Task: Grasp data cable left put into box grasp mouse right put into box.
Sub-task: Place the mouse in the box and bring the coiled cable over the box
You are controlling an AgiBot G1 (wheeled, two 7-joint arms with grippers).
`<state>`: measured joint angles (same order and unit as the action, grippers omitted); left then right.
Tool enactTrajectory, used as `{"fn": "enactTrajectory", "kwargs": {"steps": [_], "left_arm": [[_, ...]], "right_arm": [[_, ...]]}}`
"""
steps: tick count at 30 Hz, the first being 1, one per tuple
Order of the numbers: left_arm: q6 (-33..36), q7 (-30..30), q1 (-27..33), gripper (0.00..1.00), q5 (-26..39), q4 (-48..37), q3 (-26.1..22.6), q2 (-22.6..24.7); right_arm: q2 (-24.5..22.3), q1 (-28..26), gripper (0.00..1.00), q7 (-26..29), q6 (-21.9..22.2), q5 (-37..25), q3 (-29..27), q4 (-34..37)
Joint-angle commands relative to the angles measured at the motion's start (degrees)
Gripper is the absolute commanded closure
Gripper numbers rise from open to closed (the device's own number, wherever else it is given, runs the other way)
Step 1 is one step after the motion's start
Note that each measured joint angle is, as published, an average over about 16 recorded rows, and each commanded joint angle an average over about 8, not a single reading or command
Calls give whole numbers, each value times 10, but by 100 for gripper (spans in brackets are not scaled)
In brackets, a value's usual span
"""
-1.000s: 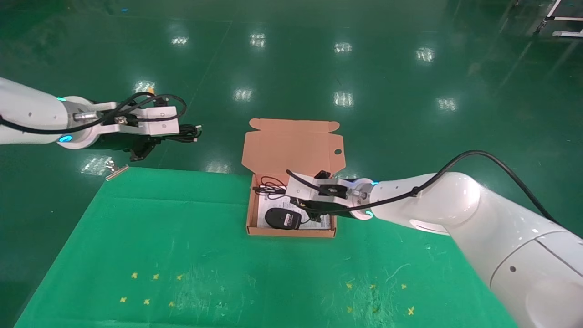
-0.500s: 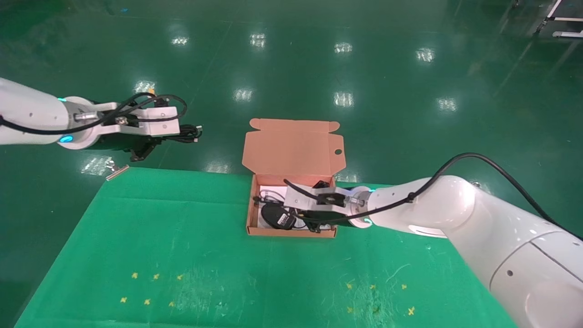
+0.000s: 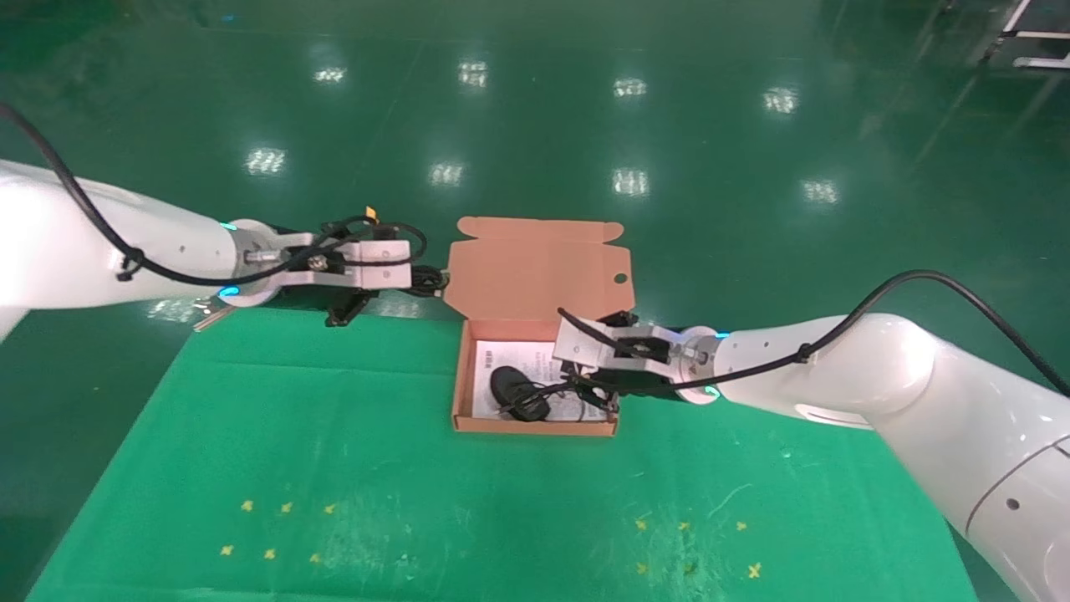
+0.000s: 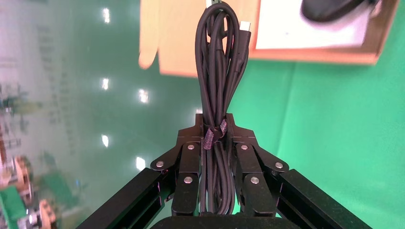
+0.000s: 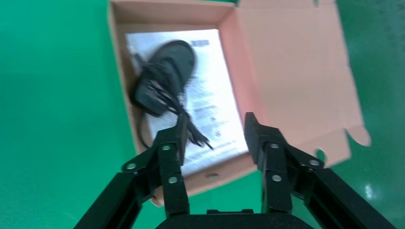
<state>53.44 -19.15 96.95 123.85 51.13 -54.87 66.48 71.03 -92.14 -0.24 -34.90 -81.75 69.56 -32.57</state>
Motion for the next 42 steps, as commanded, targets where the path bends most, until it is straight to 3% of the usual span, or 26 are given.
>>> {"fn": "enactTrajectory", "kwargs": {"steps": [1,12,19,30,31,38,39,42], "left_arm": [[-12,19,-5,100,-11,-15,-1,13],[-109,142,-41,100,-82,-149,-8,110],[-149,185,-61,100,-143,-165,-45,120],[-199,195,-64,100,-216,-147,-130,123],[-202,194,-63,95,-221,-146,-136,123],[-211,189,-56,8,-245,-143,-166,124],[-212,188,-55,0,-246,-143,-168,124],[-213,188,-54,0,-248,-143,-169,124]], "right_arm": [[-10,-3,0,3,4,-1,-1,-7],[-111,-23,0,47,11,-28,4,-75],[-176,-27,0,90,13,-50,11,-147],[-245,-38,0,165,17,-93,22,-246],[-249,-39,0,171,17,-98,23,-253],[-266,-43,0,199,19,-118,28,-285],[-267,-43,0,200,19,-119,28,-287],[-268,-43,0,200,20,-121,29,-288]]}}
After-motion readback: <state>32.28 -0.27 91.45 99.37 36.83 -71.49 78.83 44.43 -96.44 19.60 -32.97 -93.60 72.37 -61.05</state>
